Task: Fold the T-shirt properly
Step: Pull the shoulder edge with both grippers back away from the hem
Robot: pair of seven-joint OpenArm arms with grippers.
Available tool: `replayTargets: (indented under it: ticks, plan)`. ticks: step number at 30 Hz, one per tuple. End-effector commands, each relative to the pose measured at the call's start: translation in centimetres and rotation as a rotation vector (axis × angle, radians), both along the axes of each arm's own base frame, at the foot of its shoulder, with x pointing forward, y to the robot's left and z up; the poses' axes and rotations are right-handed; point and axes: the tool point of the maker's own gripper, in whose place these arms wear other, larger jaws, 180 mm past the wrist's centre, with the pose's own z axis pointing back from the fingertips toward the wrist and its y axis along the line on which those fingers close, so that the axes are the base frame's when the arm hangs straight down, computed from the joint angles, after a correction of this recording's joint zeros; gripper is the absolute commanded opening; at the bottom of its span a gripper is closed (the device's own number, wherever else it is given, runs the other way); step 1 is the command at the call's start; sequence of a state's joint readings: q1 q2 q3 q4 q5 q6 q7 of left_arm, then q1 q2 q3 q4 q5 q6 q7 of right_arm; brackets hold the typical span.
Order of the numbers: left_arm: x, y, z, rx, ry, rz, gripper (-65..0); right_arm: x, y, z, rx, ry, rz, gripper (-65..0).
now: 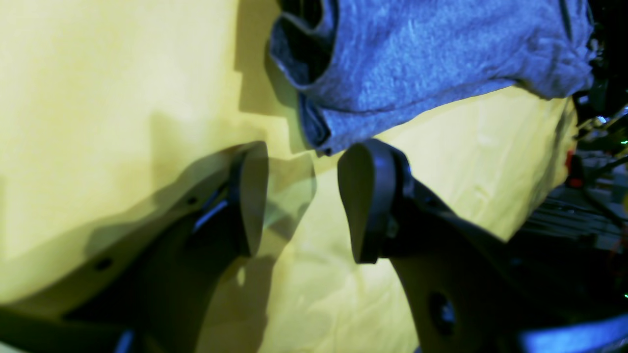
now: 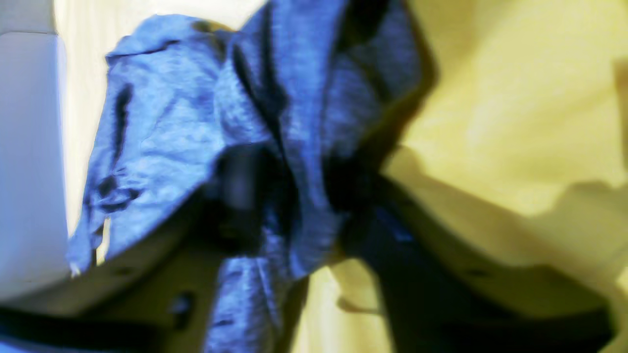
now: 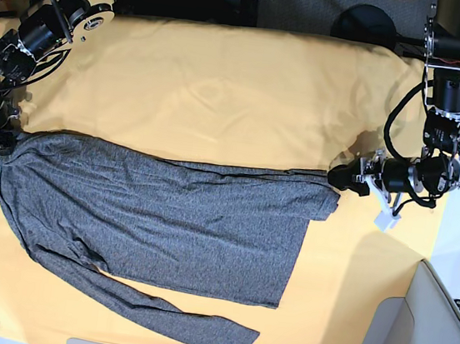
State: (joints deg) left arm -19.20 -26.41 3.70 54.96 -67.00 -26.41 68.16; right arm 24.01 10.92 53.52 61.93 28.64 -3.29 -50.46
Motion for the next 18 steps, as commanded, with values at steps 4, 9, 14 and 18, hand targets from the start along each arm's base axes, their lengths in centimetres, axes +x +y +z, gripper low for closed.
replayTargets:
  ticks: [4,9,14,18]
  plan:
    - [0.0,0.9,0.0,0.02,0.015,0.007,-38.3,0.0,1.4,-0.9,-0.005,0.075,0.07,-65.0]
    - [-0.2,0.2,-0.7,-0.01,0.044,0.019,-37.6,0.8,2.4,-0.9,-0.036,0.094,0.129,-58.8]
    - [0.0,-1.5,-0.8,-0.045,0.041,0.009,-31.4,0.8,2.6,-0.9,-0.033,0.094,0.13,-51.5]
    - [0.4,-2.5,-0.6,-0.062,0.031,0.003,-31.3,0.8,2.6,-1.0,-0.033,0.095,0.13,-51.3]
